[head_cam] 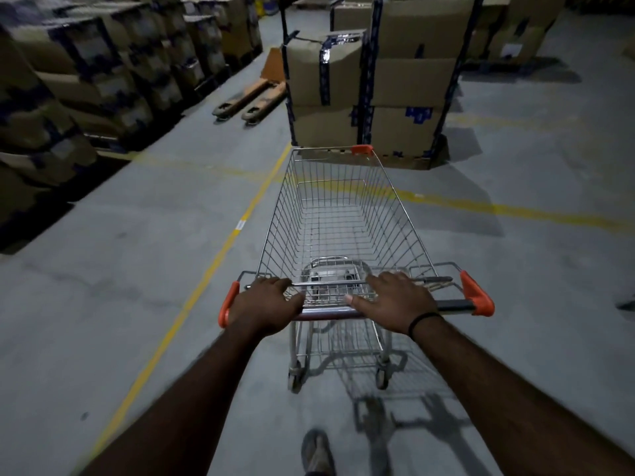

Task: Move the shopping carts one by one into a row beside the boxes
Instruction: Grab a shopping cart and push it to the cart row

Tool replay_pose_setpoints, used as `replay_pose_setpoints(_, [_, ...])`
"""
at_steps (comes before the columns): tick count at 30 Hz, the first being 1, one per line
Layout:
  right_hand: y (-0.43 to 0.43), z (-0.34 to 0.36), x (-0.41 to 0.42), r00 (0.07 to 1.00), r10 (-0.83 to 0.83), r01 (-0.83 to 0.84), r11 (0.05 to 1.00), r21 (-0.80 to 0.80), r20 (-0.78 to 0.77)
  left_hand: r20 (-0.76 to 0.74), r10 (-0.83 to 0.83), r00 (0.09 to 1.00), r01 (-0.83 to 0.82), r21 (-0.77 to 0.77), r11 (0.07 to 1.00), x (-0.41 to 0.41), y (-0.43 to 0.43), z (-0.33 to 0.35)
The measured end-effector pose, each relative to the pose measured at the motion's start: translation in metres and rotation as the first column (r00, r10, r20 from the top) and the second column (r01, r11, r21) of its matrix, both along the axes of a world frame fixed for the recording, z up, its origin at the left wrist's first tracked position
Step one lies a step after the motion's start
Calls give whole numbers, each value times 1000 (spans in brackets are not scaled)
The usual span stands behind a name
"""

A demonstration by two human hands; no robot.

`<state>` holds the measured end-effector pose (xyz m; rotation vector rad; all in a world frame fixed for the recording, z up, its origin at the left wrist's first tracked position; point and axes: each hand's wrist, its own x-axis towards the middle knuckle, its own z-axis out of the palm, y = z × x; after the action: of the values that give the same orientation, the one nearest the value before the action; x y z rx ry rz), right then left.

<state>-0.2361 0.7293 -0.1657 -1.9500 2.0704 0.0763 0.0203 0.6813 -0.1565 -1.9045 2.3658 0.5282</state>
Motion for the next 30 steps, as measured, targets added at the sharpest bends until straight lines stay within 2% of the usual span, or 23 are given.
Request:
replay_pose_setpoints(18, [-329, -2, -132, 997, 76, -77, 996, -38, -27, -3, 11, 1000, -11, 6, 1000, -125, -308, -1])
replay_pose_setpoints(30, [-553, -10, -199, 977, 208, -211, 972, -100, -38, -13, 143, 990, -143, -8, 990, -188, -495, -7])
